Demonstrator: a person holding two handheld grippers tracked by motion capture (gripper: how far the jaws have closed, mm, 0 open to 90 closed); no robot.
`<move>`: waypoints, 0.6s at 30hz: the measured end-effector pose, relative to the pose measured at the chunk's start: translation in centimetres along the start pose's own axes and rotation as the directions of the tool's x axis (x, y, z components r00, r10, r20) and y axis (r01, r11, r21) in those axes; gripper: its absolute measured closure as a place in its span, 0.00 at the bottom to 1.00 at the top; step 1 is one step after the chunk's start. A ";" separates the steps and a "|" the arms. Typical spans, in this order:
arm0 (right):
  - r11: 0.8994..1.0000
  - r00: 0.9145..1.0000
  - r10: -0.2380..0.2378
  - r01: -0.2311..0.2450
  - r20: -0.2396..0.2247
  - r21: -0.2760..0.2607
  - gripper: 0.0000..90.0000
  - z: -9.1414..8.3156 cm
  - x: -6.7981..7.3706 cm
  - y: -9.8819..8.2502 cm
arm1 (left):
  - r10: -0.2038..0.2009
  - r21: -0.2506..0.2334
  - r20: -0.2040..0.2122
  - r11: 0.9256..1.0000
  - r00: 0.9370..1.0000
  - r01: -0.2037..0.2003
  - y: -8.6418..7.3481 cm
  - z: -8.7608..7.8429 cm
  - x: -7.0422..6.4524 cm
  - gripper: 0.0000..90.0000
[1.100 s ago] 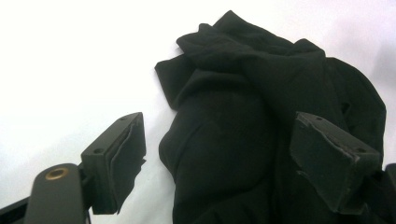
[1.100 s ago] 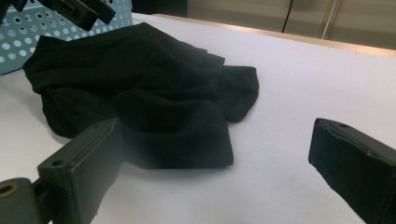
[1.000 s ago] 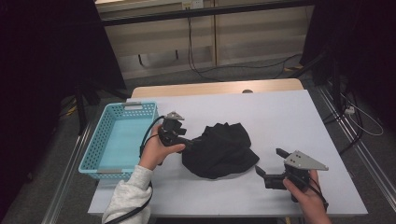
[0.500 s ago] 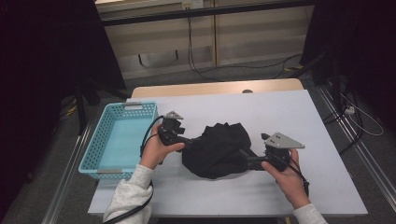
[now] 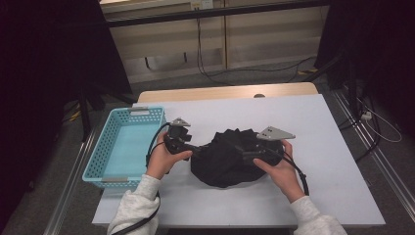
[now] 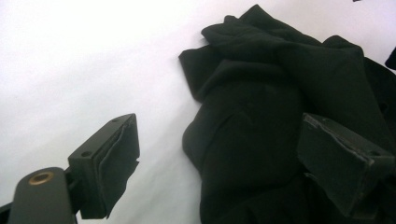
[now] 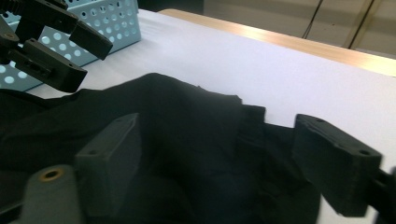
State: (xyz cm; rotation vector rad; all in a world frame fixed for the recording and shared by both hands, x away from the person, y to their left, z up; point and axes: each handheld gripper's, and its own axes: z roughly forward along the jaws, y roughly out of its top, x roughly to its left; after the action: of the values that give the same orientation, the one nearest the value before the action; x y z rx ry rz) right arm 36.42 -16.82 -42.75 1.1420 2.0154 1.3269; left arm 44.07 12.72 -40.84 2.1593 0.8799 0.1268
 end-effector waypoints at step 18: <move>0.987 0.982 0.025 0.005 -0.187 0.160 0.99 0.8 0.7 -0.8 | 0.029 0.018 0.010 0.999 1.000 -0.029 -0.3 1.3 -0.8 0.17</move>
State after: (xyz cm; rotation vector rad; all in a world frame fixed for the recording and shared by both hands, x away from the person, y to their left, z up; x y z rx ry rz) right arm 36.32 -15.94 -43.83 1.1339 2.2908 1.3422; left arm 43.81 11.53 -41.77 2.1888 0.8472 0.1226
